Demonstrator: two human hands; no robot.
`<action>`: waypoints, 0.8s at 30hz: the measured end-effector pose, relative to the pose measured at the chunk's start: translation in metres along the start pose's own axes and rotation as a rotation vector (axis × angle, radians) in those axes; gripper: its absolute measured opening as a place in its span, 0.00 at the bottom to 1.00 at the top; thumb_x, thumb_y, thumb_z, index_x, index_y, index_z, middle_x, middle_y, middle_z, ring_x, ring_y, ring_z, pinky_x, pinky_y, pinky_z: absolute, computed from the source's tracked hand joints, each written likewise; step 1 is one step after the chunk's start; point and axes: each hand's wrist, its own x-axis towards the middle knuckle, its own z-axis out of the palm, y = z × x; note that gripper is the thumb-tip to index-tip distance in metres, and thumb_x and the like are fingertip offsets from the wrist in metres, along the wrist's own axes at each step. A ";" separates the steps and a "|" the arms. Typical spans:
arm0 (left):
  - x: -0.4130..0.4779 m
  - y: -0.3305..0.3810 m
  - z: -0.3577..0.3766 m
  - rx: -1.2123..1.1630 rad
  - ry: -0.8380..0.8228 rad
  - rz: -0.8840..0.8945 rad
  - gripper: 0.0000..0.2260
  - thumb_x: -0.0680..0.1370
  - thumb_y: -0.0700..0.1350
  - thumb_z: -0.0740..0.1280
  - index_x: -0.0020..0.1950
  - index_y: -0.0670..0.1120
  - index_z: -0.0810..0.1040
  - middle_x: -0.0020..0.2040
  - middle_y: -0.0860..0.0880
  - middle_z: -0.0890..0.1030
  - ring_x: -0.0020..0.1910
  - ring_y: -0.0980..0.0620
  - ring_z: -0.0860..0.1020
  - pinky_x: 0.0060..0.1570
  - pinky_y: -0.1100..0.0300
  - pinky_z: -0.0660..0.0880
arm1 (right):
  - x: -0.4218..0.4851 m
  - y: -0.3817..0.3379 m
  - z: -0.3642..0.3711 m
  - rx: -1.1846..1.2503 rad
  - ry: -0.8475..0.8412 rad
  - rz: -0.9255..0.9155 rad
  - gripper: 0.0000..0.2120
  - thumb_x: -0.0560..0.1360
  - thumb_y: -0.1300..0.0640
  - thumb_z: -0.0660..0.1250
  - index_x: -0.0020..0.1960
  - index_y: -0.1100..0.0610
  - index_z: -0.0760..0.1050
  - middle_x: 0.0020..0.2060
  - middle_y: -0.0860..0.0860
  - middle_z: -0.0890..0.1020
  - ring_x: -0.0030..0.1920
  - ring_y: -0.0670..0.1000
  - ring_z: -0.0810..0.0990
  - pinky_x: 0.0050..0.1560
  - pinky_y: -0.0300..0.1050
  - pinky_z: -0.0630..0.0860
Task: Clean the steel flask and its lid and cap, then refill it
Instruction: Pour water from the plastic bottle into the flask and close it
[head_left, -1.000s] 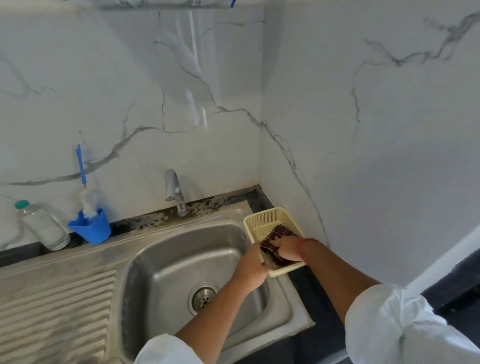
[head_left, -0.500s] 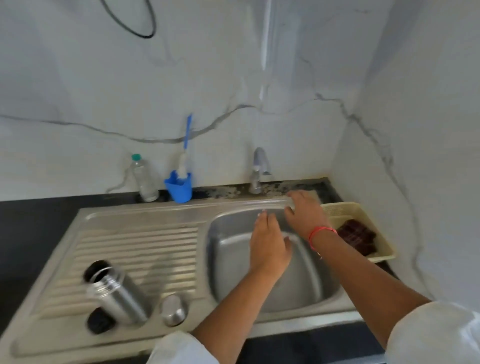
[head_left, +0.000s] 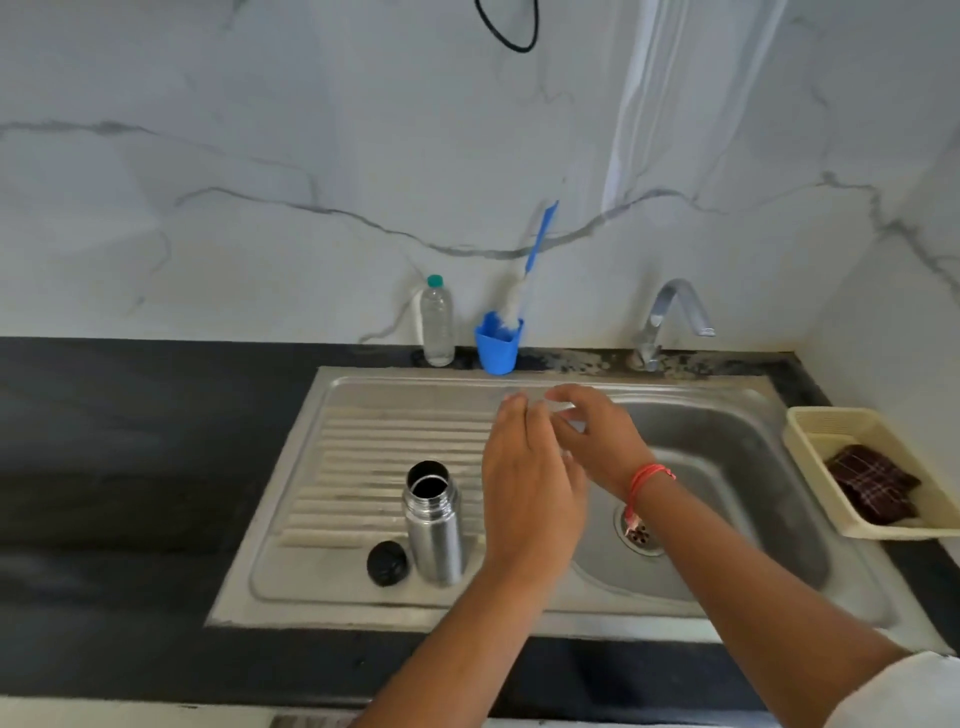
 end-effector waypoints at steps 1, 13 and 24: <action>0.002 -0.006 -0.012 -0.011 0.028 -0.012 0.25 0.78 0.40 0.72 0.74 0.41 0.70 0.77 0.40 0.69 0.79 0.42 0.66 0.75 0.46 0.68 | 0.000 -0.006 0.006 0.018 -0.011 -0.006 0.15 0.80 0.53 0.67 0.66 0.49 0.76 0.63 0.47 0.77 0.57 0.44 0.80 0.57 0.38 0.73; 0.025 -0.093 -0.097 -0.056 0.102 -0.294 0.18 0.82 0.47 0.68 0.72 0.49 0.72 0.69 0.54 0.73 0.69 0.58 0.71 0.66 0.66 0.66 | 0.045 -0.027 0.062 0.161 -0.190 -0.121 0.14 0.80 0.53 0.67 0.65 0.50 0.76 0.61 0.45 0.79 0.55 0.41 0.79 0.59 0.45 0.79; 0.059 -0.175 -0.085 0.228 -0.193 -0.368 0.24 0.83 0.49 0.67 0.77 0.45 0.68 0.75 0.47 0.70 0.76 0.49 0.67 0.71 0.62 0.62 | 0.231 -0.045 0.122 -0.297 -0.161 -0.256 0.31 0.79 0.54 0.63 0.79 0.55 0.57 0.75 0.60 0.63 0.67 0.65 0.72 0.66 0.59 0.72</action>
